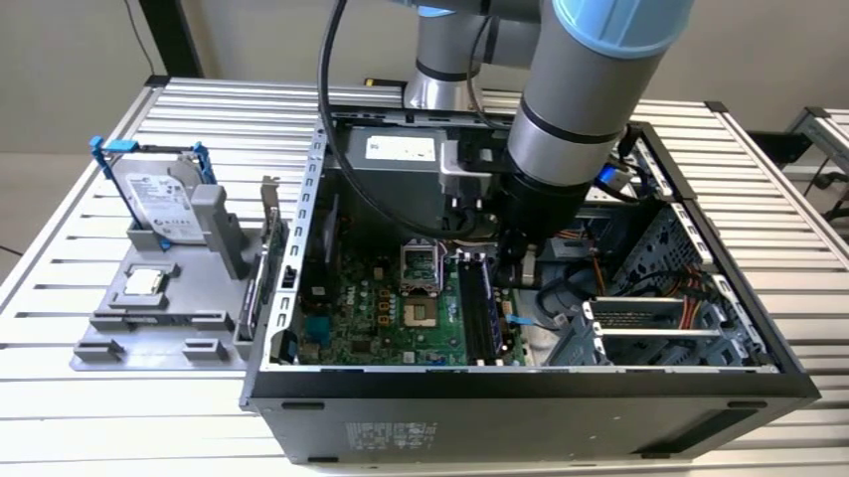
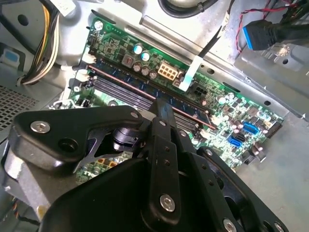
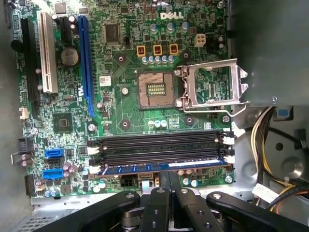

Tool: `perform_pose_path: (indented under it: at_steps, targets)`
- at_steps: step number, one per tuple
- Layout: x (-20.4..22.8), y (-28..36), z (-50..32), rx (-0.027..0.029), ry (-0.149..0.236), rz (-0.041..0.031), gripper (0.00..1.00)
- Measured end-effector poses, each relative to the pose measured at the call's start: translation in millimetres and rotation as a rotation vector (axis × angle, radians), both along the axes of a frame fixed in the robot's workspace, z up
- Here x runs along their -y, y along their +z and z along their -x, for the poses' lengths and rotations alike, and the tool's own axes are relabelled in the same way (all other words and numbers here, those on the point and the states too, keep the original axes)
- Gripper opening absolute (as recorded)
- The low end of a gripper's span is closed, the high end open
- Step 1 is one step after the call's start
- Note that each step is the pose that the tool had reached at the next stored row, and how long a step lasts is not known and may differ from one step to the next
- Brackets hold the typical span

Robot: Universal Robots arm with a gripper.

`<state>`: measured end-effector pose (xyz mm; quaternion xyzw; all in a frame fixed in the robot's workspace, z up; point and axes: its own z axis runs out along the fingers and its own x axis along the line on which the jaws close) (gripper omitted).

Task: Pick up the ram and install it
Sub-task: 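Press down the ram until it locks into place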

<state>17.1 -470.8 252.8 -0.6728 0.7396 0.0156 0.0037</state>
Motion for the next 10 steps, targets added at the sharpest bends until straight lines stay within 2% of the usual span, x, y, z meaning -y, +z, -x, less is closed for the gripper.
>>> perform_pose_path:
  at_steps: [5, 10]
  targets:
    - [-0.1, -1.2, 0.7, 0.0028, 0.004, 0.0001, 0.00]
    - [-0.1, -1.7, 0.8, 0.0029, 0.042, -0.0001, 0.00]
